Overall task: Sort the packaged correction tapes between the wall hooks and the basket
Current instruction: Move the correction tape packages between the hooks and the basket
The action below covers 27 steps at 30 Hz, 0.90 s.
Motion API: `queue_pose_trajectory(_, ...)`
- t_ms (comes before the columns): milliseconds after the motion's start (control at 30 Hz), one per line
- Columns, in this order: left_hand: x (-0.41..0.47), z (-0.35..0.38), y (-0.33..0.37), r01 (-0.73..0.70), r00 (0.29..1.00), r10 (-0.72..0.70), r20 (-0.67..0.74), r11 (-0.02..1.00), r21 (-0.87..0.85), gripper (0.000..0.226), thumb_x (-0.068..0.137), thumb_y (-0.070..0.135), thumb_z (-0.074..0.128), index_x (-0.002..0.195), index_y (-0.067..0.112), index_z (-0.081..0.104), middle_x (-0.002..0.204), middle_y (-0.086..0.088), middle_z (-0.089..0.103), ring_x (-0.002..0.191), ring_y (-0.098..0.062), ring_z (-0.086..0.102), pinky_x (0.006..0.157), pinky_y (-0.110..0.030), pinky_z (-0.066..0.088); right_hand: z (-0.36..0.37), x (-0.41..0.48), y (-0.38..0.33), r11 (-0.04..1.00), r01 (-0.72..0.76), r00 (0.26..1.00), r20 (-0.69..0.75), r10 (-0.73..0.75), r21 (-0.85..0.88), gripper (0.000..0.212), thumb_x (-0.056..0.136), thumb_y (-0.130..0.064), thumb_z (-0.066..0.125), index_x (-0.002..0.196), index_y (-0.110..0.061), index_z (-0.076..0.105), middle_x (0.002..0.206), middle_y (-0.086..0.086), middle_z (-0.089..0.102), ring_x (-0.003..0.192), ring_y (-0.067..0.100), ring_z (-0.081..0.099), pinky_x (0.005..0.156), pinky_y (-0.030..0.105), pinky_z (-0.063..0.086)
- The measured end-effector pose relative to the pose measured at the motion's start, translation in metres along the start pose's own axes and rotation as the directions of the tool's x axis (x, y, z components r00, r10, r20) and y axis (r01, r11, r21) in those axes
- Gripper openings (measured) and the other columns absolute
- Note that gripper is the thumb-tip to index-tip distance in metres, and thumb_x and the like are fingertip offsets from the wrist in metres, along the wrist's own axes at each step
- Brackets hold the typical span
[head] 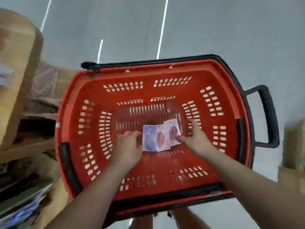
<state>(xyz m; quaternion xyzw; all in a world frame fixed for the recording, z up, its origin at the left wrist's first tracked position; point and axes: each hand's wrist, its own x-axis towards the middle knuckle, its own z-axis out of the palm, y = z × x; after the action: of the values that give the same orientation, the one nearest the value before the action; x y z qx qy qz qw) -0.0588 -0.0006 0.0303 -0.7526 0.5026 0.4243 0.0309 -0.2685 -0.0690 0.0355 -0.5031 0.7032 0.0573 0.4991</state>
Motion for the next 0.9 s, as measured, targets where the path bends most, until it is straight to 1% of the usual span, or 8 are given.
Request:
queue_pose_trajectory(167,0.110,0.082,-0.019,-0.106,0.989,0.092,0.116,0.986,0.126,0.047,0.085,0.015,0.061,0.132,0.017,0.058,0.132,-0.007,0.056,0.120,-0.028,0.052,0.101,-0.031,0.043,0.055,0.108,0.041,0.996,-0.078,0.996,0.039,0.080,-0.051,0.092,0.084,-0.025,0.078,0.154,-0.012,0.019,0.139,0.011,0.054,0.130,0.032,0.051,0.100,0.031,0.040)
queue_pose_trajectory(267,0.153,0.127,-0.023,-0.079,0.983,0.049,0.177,0.982,0.170,0.068,0.087,0.026,0.069,0.147,0.018,0.039,0.150,-0.011,0.038,0.135,-0.031,0.039,0.111,-0.033,0.031,0.079,0.154,0.071,0.990,-0.119,0.992,-0.038,0.116,-0.069,0.097,0.076,-0.027,0.085,0.150,-0.013,0.023,0.139,0.012,0.055,0.126,0.034,0.055,0.102,0.035,0.043)
queue_pose_trajectory(333,0.166,0.149,-0.027,-0.040,0.985,0.011,0.171,0.984,0.171,0.085,0.086,0.029,0.072,0.154,0.021,0.022,0.157,-0.013,0.022,0.142,-0.034,0.028,0.116,-0.035,0.024,0.094,0.172,0.087,0.989,-0.135,0.987,-0.100,0.129,-0.064,0.099,0.069,-0.033,0.089,0.146,-0.015,0.028,0.133,0.013,0.057,0.123,0.035,0.056,0.104,0.042,0.046)
queue_pose_trajectory(433,0.169,0.166,-0.033,-0.014,0.997,0.003,0.076,0.990,0.141,0.087,0.085,0.018,0.073,0.154,0.024,0.020,0.158,-0.014,0.014,0.138,-0.039,0.033,0.111,-0.038,0.034,0.109,0.181,0.097,0.974,-0.177,0.977,-0.147,0.157,-0.139,0.105,0.064,-0.046,0.089,0.146,-0.018,0.030,0.138,0.014,0.046,0.129,0.036,0.045,0.108,0.046,0.041)
queue_pose_trajectory(567,0.179,0.161,-0.039,0.046,0.997,-0.054,0.059,0.989,0.137,0.070,0.083,0.019,0.076,0.143,0.022,0.040,0.137,-0.015,0.040,0.116,-0.037,0.056,0.094,-0.038,0.047,0.113,0.182,0.099,0.986,-0.150,0.981,-0.135,0.139,-0.077,0.083,0.071,-0.033,0.088,0.137,-0.018,0.040,0.133,0.010,0.055,0.121,0.033,0.057,0.102,0.046,0.048)
queue_pose_trajectory(700,0.184,0.133,-0.042,0.079,0.992,-0.094,0.082,0.981,0.177,0.015,0.085,0.032,0.073,0.085,0.018,0.070,0.094,-0.007,0.068,0.099,-0.032,0.062,0.076,-0.035,0.047,0.110,0.177,0.094,0.991,-0.131,0.991,0.028,0.131,0.006,0.031,0.089,-0.018,0.073,0.117,-0.009,0.063,0.115,0.007,0.070,0.100,0.027,0.069,0.081,0.032,0.055)
queue_pose_trajectory(800,0.182,0.115,-0.050,0.110,0.987,-0.098,0.125,0.989,-0.098,0.019,0.081,0.033,0.080,0.070,0.023,0.069,0.075,0.003,0.060,0.092,-0.023,0.054,0.082,-0.033,0.045,0.108,0.176,0.092,0.951,-0.218,0.973,0.125,0.194,0.220,0.012,0.091,-0.015,0.070,0.100,-0.012,0.063,0.105,0.005,0.072,0.088,0.023,0.071,0.076,0.037,0.059)
queue_pose_trajectory(900,0.178,0.114,-0.049,0.211,0.952,-0.093,0.292,0.889,-0.406,0.015,0.081,0.021,0.081,0.091,0.012,0.074,0.089,-0.002,0.068,0.083,-0.016,0.061,0.072,-0.027,0.045,0.110,0.178,0.088,0.898,-0.281,0.950,0.234,0.209,0.340,0.018,0.091,-0.012,0.070,0.108,-0.013,0.064,0.104,0.010,0.075,0.090,0.029,0.073,0.085,0.050,0.059)
